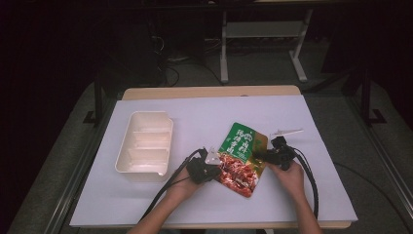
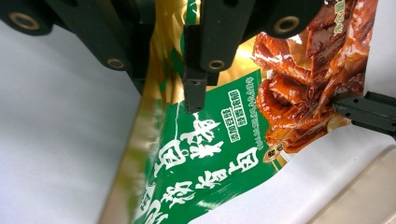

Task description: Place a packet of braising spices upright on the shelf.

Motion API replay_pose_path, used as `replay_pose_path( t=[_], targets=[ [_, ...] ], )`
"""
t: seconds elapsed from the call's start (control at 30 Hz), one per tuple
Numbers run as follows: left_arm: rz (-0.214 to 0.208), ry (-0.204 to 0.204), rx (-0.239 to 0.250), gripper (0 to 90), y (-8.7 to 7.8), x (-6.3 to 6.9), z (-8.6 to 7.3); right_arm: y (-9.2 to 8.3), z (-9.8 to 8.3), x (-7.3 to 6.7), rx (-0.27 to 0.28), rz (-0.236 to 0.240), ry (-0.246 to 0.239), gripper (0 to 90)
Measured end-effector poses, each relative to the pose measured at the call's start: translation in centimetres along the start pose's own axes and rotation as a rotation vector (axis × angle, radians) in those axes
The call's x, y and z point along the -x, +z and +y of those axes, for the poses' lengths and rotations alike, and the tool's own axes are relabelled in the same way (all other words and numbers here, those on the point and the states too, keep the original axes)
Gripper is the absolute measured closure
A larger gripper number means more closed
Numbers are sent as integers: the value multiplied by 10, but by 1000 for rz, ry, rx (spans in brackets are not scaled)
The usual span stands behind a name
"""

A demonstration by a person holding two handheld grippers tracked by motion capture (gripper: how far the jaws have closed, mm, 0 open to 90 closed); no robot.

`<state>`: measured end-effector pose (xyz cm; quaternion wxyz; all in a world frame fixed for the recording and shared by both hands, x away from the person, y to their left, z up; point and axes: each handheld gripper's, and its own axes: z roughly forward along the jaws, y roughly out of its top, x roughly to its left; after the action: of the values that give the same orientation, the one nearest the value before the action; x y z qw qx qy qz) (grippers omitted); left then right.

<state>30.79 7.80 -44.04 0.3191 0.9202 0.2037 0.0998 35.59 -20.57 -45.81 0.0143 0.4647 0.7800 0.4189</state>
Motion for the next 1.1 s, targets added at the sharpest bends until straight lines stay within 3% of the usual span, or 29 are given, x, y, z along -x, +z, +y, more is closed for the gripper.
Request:
replay_pose_path(
  t=[0.33,0.6,0.77,0.97,1.1],
  targets=[
    [3,9,7,900,0,0,-1,-1,1,-1,15,-9,-4,882],
    [-23,-22,40,880,-2,-4,-6,-5,3,-1,32,4,-5,889],
    [-19,-16,63,849,-7,-4,-11,-11,5,-4,49,10,-14,890],
    [-25,-24,129,819,-22,-4,-19,-20,8,-11,66,8,-27,891],
    [-37,-23,148,775,-31,-1,-25,-28,17,-22,62,-6,-61,891]
  ],
)
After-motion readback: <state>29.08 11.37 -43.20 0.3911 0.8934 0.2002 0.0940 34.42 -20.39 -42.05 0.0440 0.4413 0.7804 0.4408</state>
